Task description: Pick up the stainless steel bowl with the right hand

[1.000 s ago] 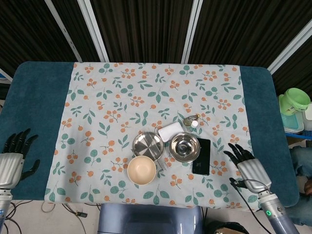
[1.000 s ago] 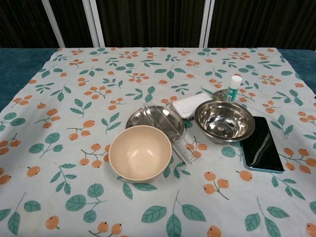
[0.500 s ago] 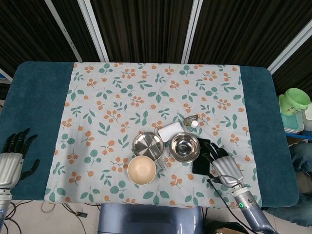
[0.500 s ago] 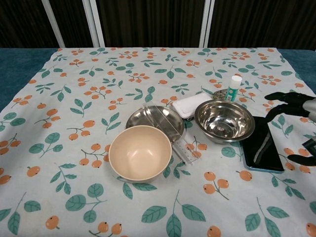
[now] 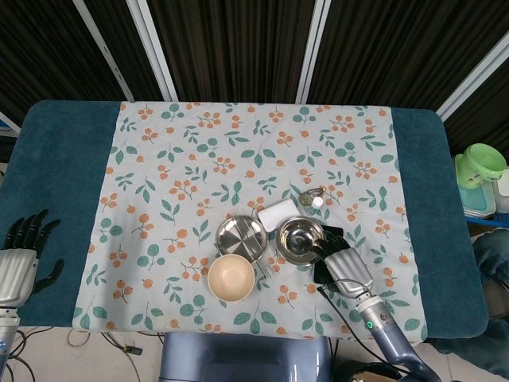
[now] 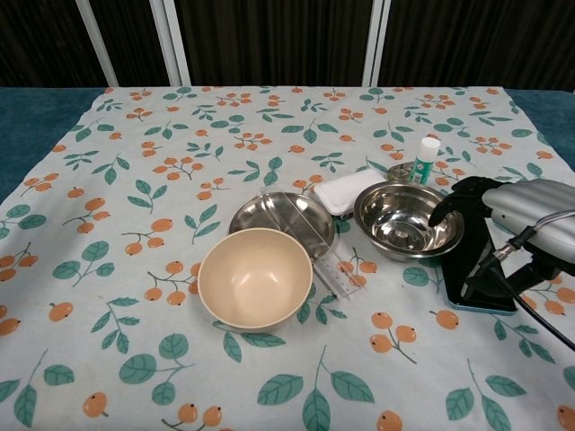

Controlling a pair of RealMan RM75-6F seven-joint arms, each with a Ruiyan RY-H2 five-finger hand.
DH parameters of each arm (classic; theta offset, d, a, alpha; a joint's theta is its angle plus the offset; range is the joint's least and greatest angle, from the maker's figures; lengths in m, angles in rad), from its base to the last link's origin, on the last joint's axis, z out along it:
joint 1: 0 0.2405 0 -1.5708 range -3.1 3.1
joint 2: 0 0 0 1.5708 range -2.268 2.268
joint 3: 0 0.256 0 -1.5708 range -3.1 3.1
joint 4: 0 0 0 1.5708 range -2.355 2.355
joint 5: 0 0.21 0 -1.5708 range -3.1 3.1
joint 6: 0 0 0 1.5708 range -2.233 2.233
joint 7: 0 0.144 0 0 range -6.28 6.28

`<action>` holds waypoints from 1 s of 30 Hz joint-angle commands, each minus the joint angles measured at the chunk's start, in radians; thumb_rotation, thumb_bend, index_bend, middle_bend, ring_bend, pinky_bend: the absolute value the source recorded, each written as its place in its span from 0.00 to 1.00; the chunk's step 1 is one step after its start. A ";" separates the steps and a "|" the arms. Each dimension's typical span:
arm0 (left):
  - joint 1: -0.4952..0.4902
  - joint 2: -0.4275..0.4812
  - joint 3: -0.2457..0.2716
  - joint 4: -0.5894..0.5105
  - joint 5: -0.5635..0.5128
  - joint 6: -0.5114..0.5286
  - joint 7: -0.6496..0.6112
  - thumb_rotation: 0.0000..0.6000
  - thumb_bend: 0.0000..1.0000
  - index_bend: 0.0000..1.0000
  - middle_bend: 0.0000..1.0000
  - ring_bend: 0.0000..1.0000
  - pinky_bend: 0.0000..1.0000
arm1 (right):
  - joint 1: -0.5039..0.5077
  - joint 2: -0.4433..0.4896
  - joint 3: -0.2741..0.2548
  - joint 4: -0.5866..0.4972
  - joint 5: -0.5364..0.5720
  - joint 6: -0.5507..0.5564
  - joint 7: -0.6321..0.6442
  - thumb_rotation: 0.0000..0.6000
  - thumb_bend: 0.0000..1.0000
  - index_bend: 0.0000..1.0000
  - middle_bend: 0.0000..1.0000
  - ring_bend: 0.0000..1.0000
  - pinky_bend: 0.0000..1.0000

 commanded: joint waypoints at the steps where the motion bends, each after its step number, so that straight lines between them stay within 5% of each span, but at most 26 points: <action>1: 0.000 -0.001 -0.002 -0.001 -0.004 -0.001 0.003 1.00 0.36 0.12 0.00 0.00 0.00 | 0.018 -0.020 0.008 0.010 0.011 -0.016 -0.006 1.00 0.37 0.27 0.27 0.10 0.20; 13: 0.000 0.000 -0.006 -0.007 -0.016 -0.005 0.010 1.00 0.37 0.12 0.00 0.00 0.00 | 0.071 -0.087 0.029 0.067 0.056 -0.057 -0.015 1.00 0.41 0.30 0.43 0.15 0.20; 23: 0.001 0.001 -0.009 -0.014 -0.029 -0.007 0.016 1.00 0.37 0.12 0.00 0.00 0.00 | 0.080 -0.140 0.032 0.121 0.053 -0.013 0.014 1.00 0.48 0.48 0.55 0.27 0.20; 30: 0.002 0.002 -0.009 -0.015 -0.032 -0.009 0.016 1.00 0.37 0.12 0.00 0.00 0.00 | 0.077 -0.136 0.019 0.138 0.045 0.005 0.051 1.00 0.52 0.52 0.60 0.31 0.20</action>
